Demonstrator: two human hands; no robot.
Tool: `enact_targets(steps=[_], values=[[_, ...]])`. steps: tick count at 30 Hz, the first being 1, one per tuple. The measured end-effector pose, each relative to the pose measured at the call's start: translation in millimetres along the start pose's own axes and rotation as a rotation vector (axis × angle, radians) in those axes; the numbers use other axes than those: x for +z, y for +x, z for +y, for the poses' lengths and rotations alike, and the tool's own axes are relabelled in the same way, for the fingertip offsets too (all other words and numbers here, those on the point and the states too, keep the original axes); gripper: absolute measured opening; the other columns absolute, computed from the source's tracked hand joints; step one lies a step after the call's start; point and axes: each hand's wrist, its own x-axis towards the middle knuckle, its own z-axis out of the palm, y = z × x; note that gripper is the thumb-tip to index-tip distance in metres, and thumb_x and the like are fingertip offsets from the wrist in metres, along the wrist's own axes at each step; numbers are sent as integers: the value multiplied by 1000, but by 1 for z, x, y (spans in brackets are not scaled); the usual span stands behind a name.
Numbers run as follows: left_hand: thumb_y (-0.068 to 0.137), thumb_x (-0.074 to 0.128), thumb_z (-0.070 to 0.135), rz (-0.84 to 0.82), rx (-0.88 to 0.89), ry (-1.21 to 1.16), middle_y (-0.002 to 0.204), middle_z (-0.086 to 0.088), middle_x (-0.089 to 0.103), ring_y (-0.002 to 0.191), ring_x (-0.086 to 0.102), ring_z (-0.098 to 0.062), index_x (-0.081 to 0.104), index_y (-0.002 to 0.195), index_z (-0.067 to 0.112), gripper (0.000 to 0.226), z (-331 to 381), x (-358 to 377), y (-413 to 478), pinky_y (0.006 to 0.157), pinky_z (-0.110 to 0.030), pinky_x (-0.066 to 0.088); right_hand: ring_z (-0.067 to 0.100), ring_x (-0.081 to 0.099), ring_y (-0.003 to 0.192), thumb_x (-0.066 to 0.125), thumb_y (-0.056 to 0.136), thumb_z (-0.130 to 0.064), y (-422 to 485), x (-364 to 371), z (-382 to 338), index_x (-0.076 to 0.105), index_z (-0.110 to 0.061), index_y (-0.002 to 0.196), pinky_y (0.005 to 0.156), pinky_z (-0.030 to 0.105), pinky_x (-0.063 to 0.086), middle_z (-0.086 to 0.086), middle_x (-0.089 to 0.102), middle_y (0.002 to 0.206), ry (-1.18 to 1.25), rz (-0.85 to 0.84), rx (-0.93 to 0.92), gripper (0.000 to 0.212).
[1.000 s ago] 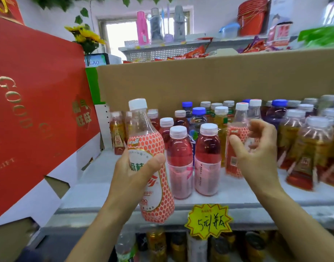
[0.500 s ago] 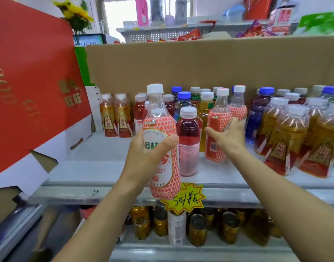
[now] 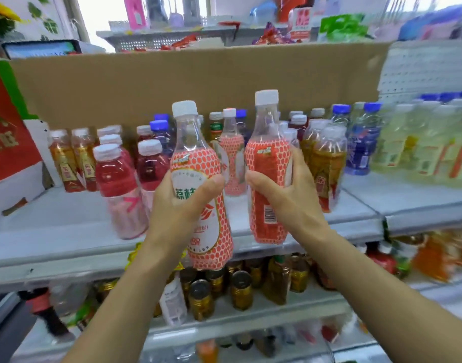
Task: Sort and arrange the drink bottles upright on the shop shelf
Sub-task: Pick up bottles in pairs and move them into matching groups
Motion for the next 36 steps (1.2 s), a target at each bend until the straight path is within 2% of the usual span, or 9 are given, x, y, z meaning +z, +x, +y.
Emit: enact_targets(steps=[2, 8, 14, 20, 23, 25, 29, 33, 36], values=[[70, 80, 47, -36, -16, -35, 101, 1, 77, 91, 75, -17, 64, 116, 21, 55, -3, 36, -12, 74, -36, 63, -10, 62, 91, 73, 68, -60, -14, -40, -3, 47, -42, 110, 66, 5, 48, -28, 61, 100, 0, 27, -9, 52], [63, 79, 57, -133, -71, -96, 99, 3, 77, 88, 75, -17, 64, 115, 26, 62, -16, 144, -51, 68, -30, 60, -3, 66, 88, 77, 67, -58, -48, -152, 15, 50, -37, 113, 65, 12, 51, -20, 65, 100, -49, 51, 34, 58], [65, 79, 55, -222, -103, -131, 99, 4, 76, 89, 75, -15, 64, 115, 25, 60, -20, 244, -68, 67, -25, 59, -5, 65, 92, 83, 76, -38, -64, -247, 36, 46, -37, 114, 71, 6, 48, -24, 63, 103, -130, 64, 50, 53], [66, 78, 56, -306, -104, -110, 96, 4, 76, 86, 74, -13, 64, 110, 22, 57, -24, 331, -60, 67, -24, 58, -2, 65, 91, 81, 67, -51, -57, -322, 61, 44, -31, 117, 73, 11, 51, -19, 64, 100, -181, 167, 80, 66], [63, 78, 59, -334, -125, -92, 99, 2, 76, 87, 75, -15, 63, 115, 22, 66, -31, 373, -52, 73, -37, 61, -2, 65, 89, 80, 66, -53, -48, -358, 77, 43, -34, 112, 71, 11, 51, -24, 61, 99, -208, 206, 104, 61], [62, 78, 61, -352, -141, -84, 101, 3, 75, 89, 74, -15, 62, 117, 25, 67, -37, 402, -46, 77, -43, 61, 1, 65, 87, 78, 65, -57, -41, -384, 91, 43, -35, 109, 68, 18, 55, -22, 61, 99, -229, 227, 122, 61], [59, 77, 64, -367, -144, -89, 97, 6, 76, 84, 75, -12, 63, 113, 29, 65, -50, 466, -33, 72, -37, 59, 6, 66, 82, 76, 62, -62, -21, -436, 121, 43, -29, 107, 72, 32, 58, -11, 63, 94, -285, 261, 142, 65], [60, 77, 61, -373, -158, -125, 93, 7, 76, 81, 75, -11, 65, 108, 28, 60, -57, 537, -19, 63, -26, 58, -3, 65, 83, 83, 68, -48, 10, -492, 148, 44, -33, 104, 64, 11, 50, -24, 63, 95, -276, 235, 133, 56], [63, 78, 60, -386, -156, -132, 95, 9, 76, 83, 75, -10, 65, 110, 30, 57, -59, 586, -7, 64, -24, 58, -7, 64, 82, 84, 71, -44, 33, -535, 165, 45, -32, 104, 62, 6, 47, -28, 63, 93, -279, 242, 132, 53]])
